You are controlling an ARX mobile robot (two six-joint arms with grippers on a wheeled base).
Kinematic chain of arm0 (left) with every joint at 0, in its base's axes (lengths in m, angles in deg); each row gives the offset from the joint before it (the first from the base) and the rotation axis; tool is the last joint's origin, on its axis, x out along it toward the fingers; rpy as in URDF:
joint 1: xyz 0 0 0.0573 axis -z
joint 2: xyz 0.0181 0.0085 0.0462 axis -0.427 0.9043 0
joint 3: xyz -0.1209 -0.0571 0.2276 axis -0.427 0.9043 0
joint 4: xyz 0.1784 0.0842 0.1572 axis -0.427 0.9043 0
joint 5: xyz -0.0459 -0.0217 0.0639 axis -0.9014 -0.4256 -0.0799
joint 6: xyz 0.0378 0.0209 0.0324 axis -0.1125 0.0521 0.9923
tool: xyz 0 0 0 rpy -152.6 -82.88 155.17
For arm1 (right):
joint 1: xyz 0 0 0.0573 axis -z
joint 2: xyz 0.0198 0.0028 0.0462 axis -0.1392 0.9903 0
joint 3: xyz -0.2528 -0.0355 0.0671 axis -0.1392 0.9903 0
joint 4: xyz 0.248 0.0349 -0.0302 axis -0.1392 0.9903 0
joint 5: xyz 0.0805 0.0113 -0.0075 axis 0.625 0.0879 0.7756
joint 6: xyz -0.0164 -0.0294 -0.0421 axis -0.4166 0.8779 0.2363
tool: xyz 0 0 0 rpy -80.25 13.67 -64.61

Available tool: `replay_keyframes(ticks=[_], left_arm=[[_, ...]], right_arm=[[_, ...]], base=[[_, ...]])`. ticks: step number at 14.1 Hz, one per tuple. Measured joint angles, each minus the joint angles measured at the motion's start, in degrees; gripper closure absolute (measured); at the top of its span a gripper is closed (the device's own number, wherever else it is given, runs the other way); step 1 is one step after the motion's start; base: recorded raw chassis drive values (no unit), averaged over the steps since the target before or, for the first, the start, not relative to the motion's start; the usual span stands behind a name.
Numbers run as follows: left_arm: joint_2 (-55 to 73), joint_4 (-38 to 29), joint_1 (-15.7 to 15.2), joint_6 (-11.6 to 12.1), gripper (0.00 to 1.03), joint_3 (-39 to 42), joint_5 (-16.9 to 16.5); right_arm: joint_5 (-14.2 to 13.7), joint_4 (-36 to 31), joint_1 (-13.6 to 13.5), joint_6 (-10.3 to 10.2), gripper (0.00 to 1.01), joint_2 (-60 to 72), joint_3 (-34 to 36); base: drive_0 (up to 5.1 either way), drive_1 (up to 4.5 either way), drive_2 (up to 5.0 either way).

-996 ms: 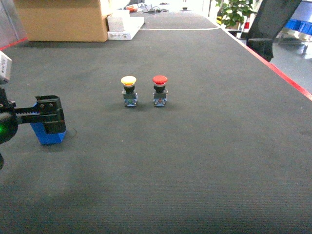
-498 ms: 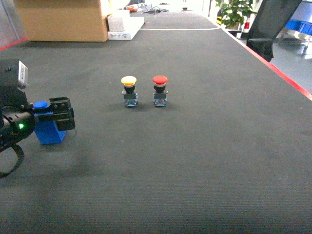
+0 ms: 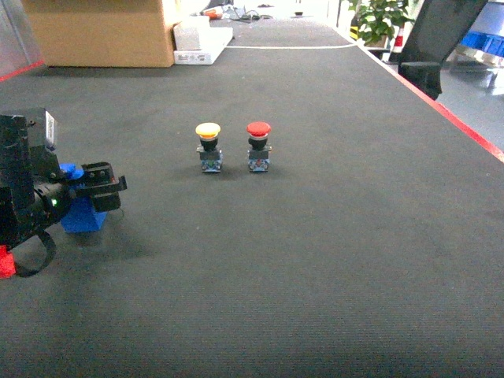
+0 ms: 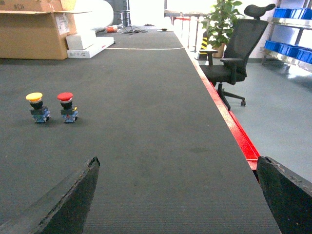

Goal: Pick blue part to blue bin on bottom shelf

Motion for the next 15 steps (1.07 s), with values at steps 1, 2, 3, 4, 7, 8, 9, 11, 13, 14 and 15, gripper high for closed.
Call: replay_keyframes(ticks=[1,2,3,4,7,8,9,11,13,14,15], left_arm=[[0.13,0.20,-0.04,0.00,0.39,-0.02,-0.04],[0.13,0.20,-0.04,0.02,0.54,-0.02,-0.02],[0.13,0.20,-0.04,0.28,0.58,-0.02,-0.17],[0.11,-0.28,-0.04,1.03,0.58,0.11,-0.20],[-3.56,-3.30,0.52,1.51,0.58,4.94,0.04],[-4.42,-3.91,0.68,1.49,0.58,5.66,0.02],[-8.35,-6.14,1.33,1.51,0.58,8.74,0.57],[-18.75,-10.19,3.41,2.54,0.58,17.44,2.19],[-51.34,-0.42,9.62,5.55,0.59,33.00,5.18],[-60.63,5.03,11.91,5.60,0.59,35.78,7.26],[-68.35,9.99,13.99,5.99,0.59,38.16,9.42]], right_arm=[[0.00,0.00,0.00,0.00,0.03,0.00,0.00],[-0.02,0.00,0.00,0.00,0.03,0.00,0.00],[-0.02,0.00,0.00,0.00,0.03,0.00,0.00],[-0.02,0.00,0.00,0.00,0.03,0.00,0.00],[0.00,0.00,0.00,0.00,0.03,0.00,0.00],[-0.02,0.02,0.00,0.00,0.03,0.00,0.00],[-0.02,0.00,0.00,0.00,0.03,0.00,0.00],[-0.02,0.02,0.00,0.00,0.03,0.00,0.00],[-0.02,0.00,0.00,0.00,0.03,0.00,0.00],[-0.02,0.00,0.00,0.00,0.03,0.00,0.00],[0.00,0.02,0.00,0.00,0.03,0.00,0.00]], base=[[0.0,0.00,0.0],[0.0,0.00,0.0],[0.0,0.00,0.0],[0.0,0.00,0.0],[0.0,0.00,0.0],[0.0,0.00,0.0],[0.0,0.00,0.0],[0.0,0.00,0.0],[0.0,0.00,0.0],[0.0,0.00,0.0],[0.0,0.00,0.0]])
